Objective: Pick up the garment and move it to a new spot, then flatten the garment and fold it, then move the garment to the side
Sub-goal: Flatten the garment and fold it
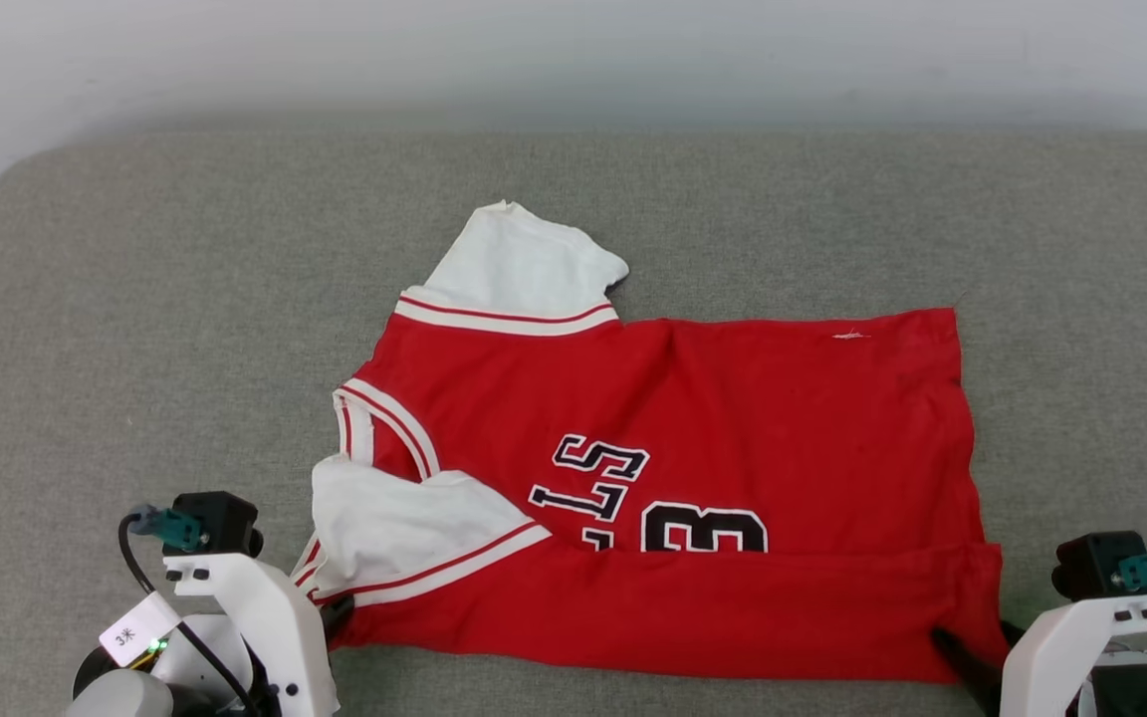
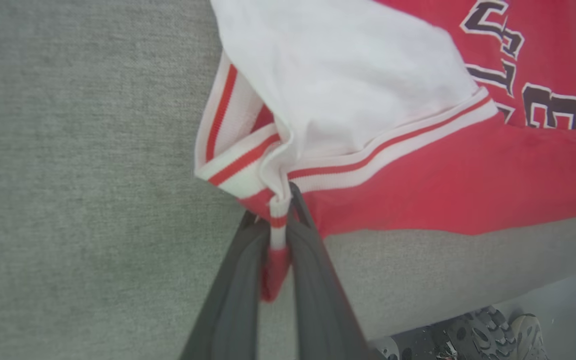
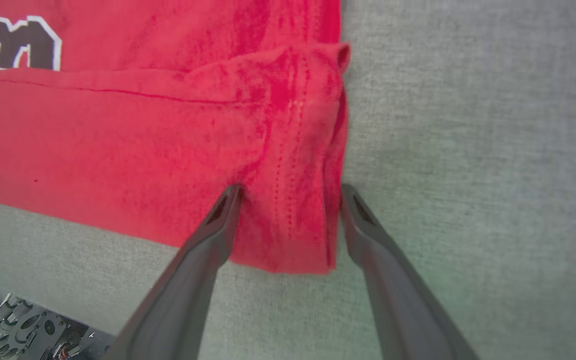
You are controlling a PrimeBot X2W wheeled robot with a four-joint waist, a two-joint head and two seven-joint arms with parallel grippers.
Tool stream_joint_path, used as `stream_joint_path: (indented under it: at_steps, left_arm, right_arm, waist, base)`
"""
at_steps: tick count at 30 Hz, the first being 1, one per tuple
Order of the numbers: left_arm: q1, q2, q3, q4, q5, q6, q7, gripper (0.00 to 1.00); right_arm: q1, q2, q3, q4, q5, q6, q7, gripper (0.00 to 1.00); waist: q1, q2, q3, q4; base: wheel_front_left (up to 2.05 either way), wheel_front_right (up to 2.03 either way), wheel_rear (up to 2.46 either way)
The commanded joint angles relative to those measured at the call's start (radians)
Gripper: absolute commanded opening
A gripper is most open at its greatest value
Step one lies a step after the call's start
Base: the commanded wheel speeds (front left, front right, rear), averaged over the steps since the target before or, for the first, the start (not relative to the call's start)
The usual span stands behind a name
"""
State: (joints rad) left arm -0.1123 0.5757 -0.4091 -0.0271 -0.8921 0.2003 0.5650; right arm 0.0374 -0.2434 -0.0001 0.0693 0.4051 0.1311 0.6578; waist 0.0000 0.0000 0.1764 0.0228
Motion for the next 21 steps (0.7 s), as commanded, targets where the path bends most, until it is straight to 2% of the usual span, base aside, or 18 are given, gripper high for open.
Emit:
stream_joint_path:
  at_steps: [1,3,4,5,6,7,15,21]
  left_arm:
    - [-0.015,-0.006,0.004,0.005,0.001,-0.005,-0.007,0.00]
    - [-0.015,-0.007,0.004,0.007,0.000,-0.007,-0.008,0.00]
    - [-0.015,-0.008,0.004,0.010,-0.002,-0.008,-0.011,0.00]
    - [-0.015,-0.010,0.003,0.012,-0.003,-0.009,-0.013,0.00]
    - [-0.015,-0.011,0.003,0.015,-0.003,-0.010,-0.015,0.00]
    - [-0.015,-0.013,0.003,0.018,-0.004,-0.011,-0.018,0.00]
    - [0.020,-0.024,0.000,0.030,-0.009,-0.016,-0.043,0.00]
    - [0.099,-0.007,0.006,0.015,-0.023,0.003,-0.049,0.00]
  right_arm:
    - [-0.013,0.005,0.020,0.029,0.012,-0.001,0.010,1.00]
    - [-0.013,0.009,0.027,0.046,0.015,-0.001,0.019,1.00]
    - [-0.013,0.009,0.037,0.062,0.013,-0.001,0.025,0.51]
    - [-0.016,0.013,0.045,0.077,0.018,-0.001,0.027,0.34]
    - [-0.018,0.015,0.054,0.089,0.025,-0.001,0.030,0.04]
    - [-0.017,0.015,0.060,0.098,0.028,-0.001,0.028,0.00]
    - [-0.008,-0.026,0.021,0.090,0.030,-0.001,-0.018,0.00]
    - [0.044,-0.034,0.005,0.049,0.036,-0.001,0.005,0.00]
  waist:
    - [0.0000,0.0000,0.020,0.009]
    - [0.0000,0.0000,0.024,0.010]
    - [0.0000,0.0000,0.027,0.011]
    - [0.0000,0.0000,0.029,0.012]
    - [0.0000,0.0000,0.030,0.014]
    - [0.0000,0.0000,0.029,0.015]
    - [0.0000,0.0000,-0.042,0.019]
    - [0.0000,0.0000,-0.138,0.018]
  base:
    - [0.00,0.00,0.00]
    - [0.00,0.00,0.00]
    - [0.00,0.00,0.00]
    - [0.00,0.00,0.00]
    - [0.00,0.00,0.00]
    - [0.00,0.00,0.00]
    - [0.00,0.00,0.00]
    - [0.00,0.00,0.00]
